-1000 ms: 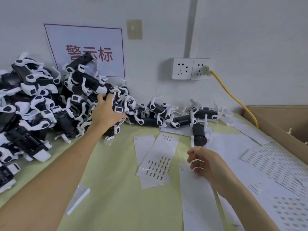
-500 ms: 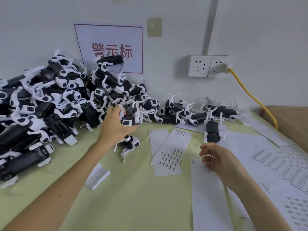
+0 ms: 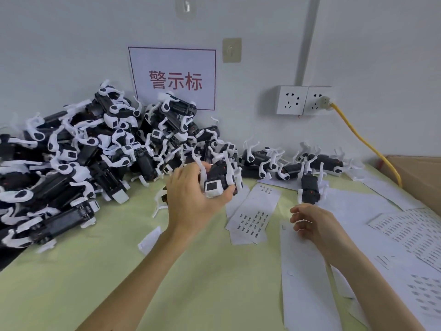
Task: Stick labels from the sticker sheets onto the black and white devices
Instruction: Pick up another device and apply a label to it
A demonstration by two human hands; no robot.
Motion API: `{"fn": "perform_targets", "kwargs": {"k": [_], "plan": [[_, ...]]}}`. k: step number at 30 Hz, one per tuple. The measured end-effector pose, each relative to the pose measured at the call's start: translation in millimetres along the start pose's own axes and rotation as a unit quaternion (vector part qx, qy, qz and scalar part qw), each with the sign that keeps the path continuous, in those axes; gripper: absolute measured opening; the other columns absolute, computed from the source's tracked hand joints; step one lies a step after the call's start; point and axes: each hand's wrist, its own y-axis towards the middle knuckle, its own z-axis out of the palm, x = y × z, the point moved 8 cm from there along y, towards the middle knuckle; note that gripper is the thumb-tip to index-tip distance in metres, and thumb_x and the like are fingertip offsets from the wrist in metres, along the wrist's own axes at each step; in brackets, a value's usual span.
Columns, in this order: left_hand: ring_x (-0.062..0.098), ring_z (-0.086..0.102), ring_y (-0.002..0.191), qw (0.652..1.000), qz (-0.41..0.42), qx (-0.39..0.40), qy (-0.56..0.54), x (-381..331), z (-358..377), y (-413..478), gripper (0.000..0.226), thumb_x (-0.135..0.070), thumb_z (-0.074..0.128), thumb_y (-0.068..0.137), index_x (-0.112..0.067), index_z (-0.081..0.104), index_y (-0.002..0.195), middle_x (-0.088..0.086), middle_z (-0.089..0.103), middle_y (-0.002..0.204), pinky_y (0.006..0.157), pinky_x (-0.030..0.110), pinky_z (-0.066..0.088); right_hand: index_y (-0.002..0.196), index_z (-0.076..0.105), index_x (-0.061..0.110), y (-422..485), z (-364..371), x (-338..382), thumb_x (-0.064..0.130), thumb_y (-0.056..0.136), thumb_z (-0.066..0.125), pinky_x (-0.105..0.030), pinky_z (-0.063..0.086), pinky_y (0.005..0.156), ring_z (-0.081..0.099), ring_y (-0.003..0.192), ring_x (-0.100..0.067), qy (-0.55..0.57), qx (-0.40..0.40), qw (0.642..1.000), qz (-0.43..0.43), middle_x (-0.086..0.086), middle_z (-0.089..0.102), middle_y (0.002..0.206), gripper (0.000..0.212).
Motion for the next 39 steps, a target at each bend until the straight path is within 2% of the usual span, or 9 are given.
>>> {"fn": "perform_targets", "kwargs": {"k": [5, 10, 21, 24, 28, 30, 33, 38, 39], "plan": [[0.034, 0.051, 0.115, 0.986, -0.083, -0.074, 0.126, 35.5, -0.1, -11.0, 0.065, -0.051, 0.083, 0.067, -0.010, 0.062, 0.113, 0.009, 0.056, 0.128, 0.096, 0.050, 0.042, 0.090, 0.071, 0.001, -4.9, 0.4, 4.6, 0.010, 0.101, 0.051, -0.031, 0.046, 0.064, 0.059, 0.062, -0.020, -0.006, -0.012, 1.000, -0.004, -0.010, 0.067, 0.075, 0.023], [0.040, 0.048, 0.128, 0.975, -0.098, -0.078, 0.183, 73.0, -9.8, -19.4, 0.080, -0.040, 0.084, 0.081, -0.006, 0.051, 0.145, 0.022, 0.050, 0.141, 0.105, 0.052, 0.034, 0.090, 0.070, 0.001, -5.5, 7.1, 6.6, 0.010, 0.101, 0.051, -0.028, 0.043, 0.057, 0.058, 0.061, -0.019, -0.038, -0.004, 0.999, -0.013, -0.009, 0.067, 0.074, 0.024], [0.025, 0.052, 0.127, 0.984, -0.098, -0.133, 0.064, 61.8, -32.5, -17.7, 0.067, -0.052, 0.050, 0.096, -0.007, 0.055, 0.145, 0.015, 0.038, 0.161, 0.111, 0.051, 0.031, 0.092, 0.071, -0.001, -2.9, 12.0, 5.7, 0.011, 0.102, 0.051, -0.034, 0.042, 0.058, 0.059, 0.065, -0.023, -0.069, 0.007, 0.997, -0.020, -0.013, 0.069, 0.079, 0.025], [0.036, 0.052, 0.129, 0.976, -0.084, -0.178, 0.093, 54.8, -43.3, -17.5, 0.054, -0.049, 0.057, 0.093, -0.011, 0.070, 0.129, 0.018, 0.050, 0.150, 0.105, 0.048, 0.035, 0.088, 0.072, 0.001, -2.8, 14.7, 5.5, 0.009, 0.101, 0.051, -0.034, 0.042, 0.059, 0.059, 0.064, -0.023, -0.084, 0.005, 0.996, -0.031, -0.013, 0.069, 0.077, 0.026], [0.022, 0.057, 0.087, 0.969, -0.037, -0.246, 0.003, 45.2, -59.6, -18.2, 0.032, -0.033, 0.065, 0.093, -0.003, 0.072, 0.084, 0.011, 0.063, 0.096, 0.078, 0.035, 0.045, 0.079, 0.073, 0.008, -5.0, 17.5, 8.1, 0.006, 0.100, 0.051, -0.032, 0.043, 0.059, 0.060, 0.062, -0.021, -0.106, 0.009, 0.993, -0.060, -0.012, 0.069, 0.074, 0.031], [0.011, 0.048, 0.067, 0.969, -0.074, -0.218, -0.093, 49.6, -56.5, -14.7, 0.038, -0.035, 0.057, 0.096, -0.003, 0.064, 0.078, 0.000, 0.056, 0.073, 0.062, 0.030, 0.041, 0.075, 0.074, 0.014, -8.5, 21.4, 9.9, 0.005, 0.100, 0.050, -0.031, 0.044, 0.059, 0.060, 0.062, -0.019, -0.127, 0.015, 0.988, -0.083, -0.011, 0.070, 0.074, 0.036], [0.007, 0.043, 0.060, 0.959, -0.157, -0.134, -0.197, 49.5, -30.4, -19.2, 0.046, -0.049, 0.045, 0.096, -0.009, 0.060, 0.076, -0.006, 0.049, 0.061, 0.058, 0.027, 0.034, 0.075, 0.074, 0.020, -17.0, 30.3, 19.4, 0.005, 0.101, 0.051, -0.033, 0.045, 0.063, 0.061, 0.063, -0.017, -0.141, 0.029, 0.982, -0.121, -0.009, 0.070, 0.075, 0.038], [0.009, 0.040, 0.055, 0.960, -0.193, -0.016, -0.202, 27.2, 10.9, -39.1, 0.040, -0.049, 0.055, 0.095, -0.018, 0.050, 0.070, -0.014, 0.045, 0.053, 0.057, 0.027, 0.032, 0.090, 0.075, 0.017, -42.5, 65.6, 33.5, 0.026, 0.090, 0.071, -0.034, 0.047, 0.074, 0.066, 0.083, -0.019, -0.064, 0.127, 0.976, -0.167, -0.009, 0.071, 0.091, 0.010], [0.008, 0.042, 0.057, 0.954, -0.207, -0.012, -0.214, 26.8, 16.7, -43.5, 0.041, -0.049, 0.060, 0.095, -0.019, 0.050, 0.069, -0.014, 0.046, 0.055, 0.059, 0.025, 0.033, 0.093, 0.075, 0.019, -46.7, 71.0, 34.3, 0.033, 0.084, 0.074, -0.033, 0.047, 0.079, 0.067, 0.090, -0.018, -0.059, 0.133, 0.974, -0.172, -0.007, 0.072, 0.097, 0.016]]}}
